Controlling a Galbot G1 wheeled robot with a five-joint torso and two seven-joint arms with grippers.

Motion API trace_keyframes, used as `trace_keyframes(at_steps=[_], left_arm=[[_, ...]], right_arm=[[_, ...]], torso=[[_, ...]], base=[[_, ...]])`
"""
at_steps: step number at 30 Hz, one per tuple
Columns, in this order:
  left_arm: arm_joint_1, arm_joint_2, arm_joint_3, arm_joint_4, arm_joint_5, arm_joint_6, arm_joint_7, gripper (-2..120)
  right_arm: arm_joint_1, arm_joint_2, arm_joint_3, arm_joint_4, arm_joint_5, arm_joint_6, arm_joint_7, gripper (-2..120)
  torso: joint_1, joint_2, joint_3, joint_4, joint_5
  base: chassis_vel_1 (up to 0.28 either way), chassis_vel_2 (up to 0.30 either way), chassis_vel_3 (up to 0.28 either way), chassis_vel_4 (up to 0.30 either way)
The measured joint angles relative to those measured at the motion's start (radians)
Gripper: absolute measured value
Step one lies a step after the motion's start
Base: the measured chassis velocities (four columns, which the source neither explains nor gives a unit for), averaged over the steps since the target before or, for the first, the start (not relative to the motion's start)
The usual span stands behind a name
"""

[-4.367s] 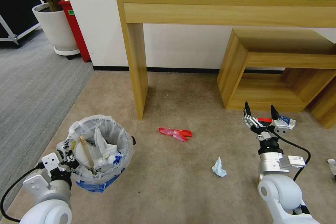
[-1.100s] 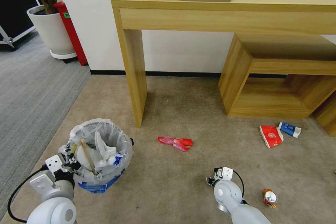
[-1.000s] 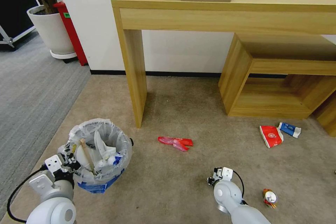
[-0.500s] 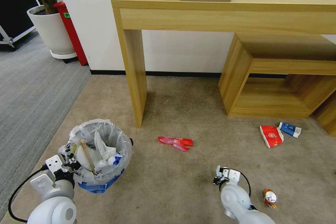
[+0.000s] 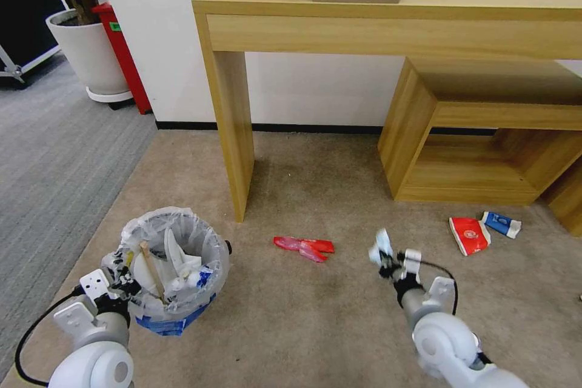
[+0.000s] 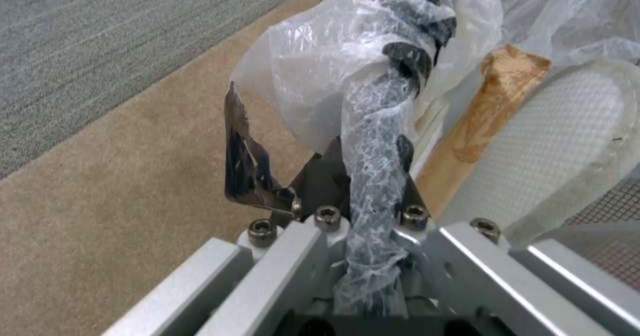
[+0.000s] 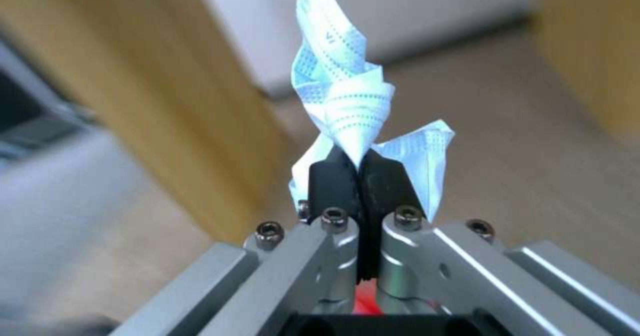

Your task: Pick up the trash bin and place the garbage on the floor into it.

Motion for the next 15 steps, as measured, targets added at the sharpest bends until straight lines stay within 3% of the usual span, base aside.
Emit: trace_keyframes(at_steps=[3,8,15], left_arm=[[0.004,0.000,0.003,-0.013,0.001,0.006,0.000,0],[0.010,0.001,0.013,-0.035,-0.001,0.016,-0.002,0],[0.003,0.002,0.031,-0.068,-0.023,0.048,-0.016,0]], right_arm=[[0.094,-0.059,-0.055,0.085,0.058,0.074,-0.111,0],[0.224,-0.130,-0.137,0.115,0.124,0.119,-0.234,0],[0.573,-0.221,-0.421,0.115,0.297,0.158,-0.425,0]], torso=[[0.000,0.000,0.000,0.0000,-0.0001],[0.000,0.000,0.000,0.0001,-0.0001],[0.000,0.000,0.000,0.0002,-0.0003]], base=[[0.000,0.000,0.000,0.000],[0.000,0.000,0.000,0.000],[0.000,0.000,0.000,0.000]])
